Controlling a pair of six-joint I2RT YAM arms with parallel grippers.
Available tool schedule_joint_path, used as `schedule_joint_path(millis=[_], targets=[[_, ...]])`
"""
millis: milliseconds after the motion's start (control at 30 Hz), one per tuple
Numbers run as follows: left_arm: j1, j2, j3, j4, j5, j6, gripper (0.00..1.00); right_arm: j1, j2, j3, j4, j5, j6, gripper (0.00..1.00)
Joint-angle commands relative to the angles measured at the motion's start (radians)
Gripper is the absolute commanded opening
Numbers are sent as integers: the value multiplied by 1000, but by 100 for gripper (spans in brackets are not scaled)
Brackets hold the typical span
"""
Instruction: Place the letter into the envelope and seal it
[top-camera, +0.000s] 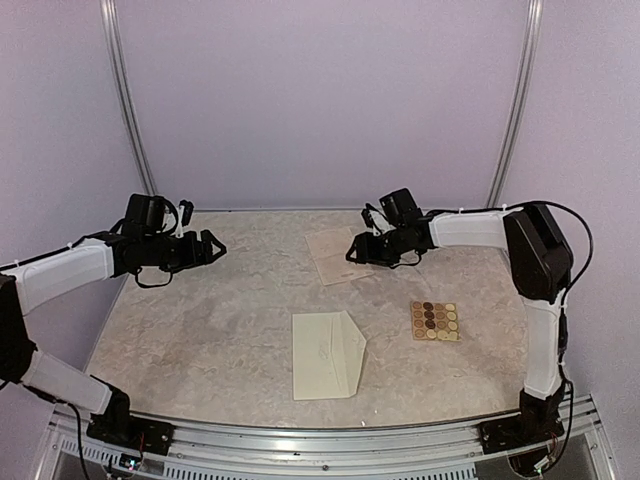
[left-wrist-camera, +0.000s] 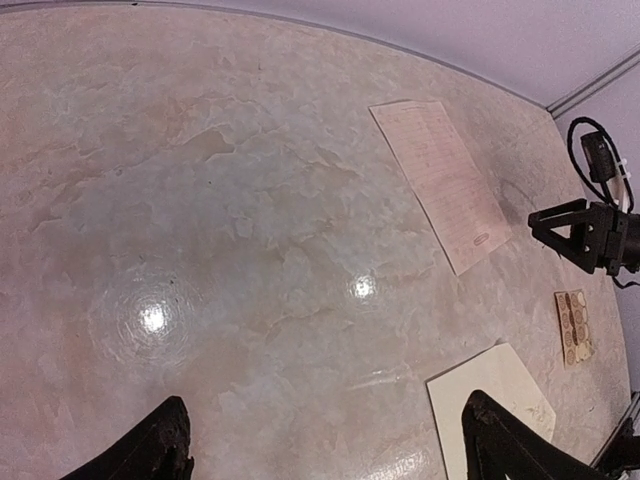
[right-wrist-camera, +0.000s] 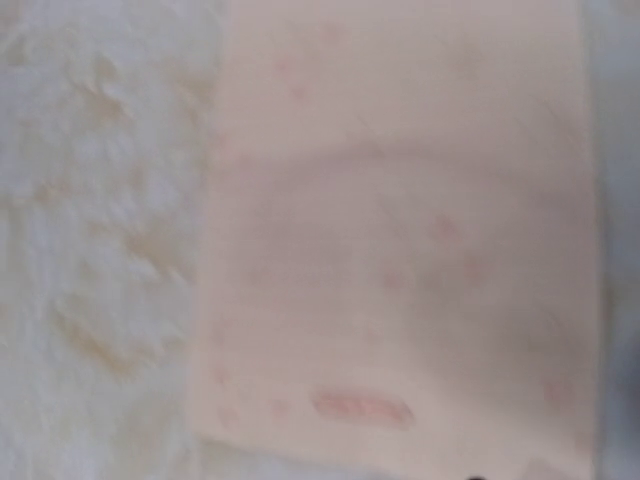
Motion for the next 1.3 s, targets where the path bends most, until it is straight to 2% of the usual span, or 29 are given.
schedule_joint_path(millis=[0, 267, 767, 1000, 1267], targets=[[7, 13, 9, 30, 13, 18, 89, -8, 86, 87, -8, -70, -41, 58], [6, 7, 3, 32, 27, 9, 89, -2, 129, 74, -13, -103, -39, 58], [-38, -42, -8, 19, -27, -1, 89, 30, 11, -211, 56, -87, -6, 58], [-116, -70, -16, 18, -89, -30, 89, 98, -120, -421, 87, -52, 61, 58], [-291, -66, -71, 158, -137, -186, 89, 199, -323, -650, 123, -4, 195, 58]])
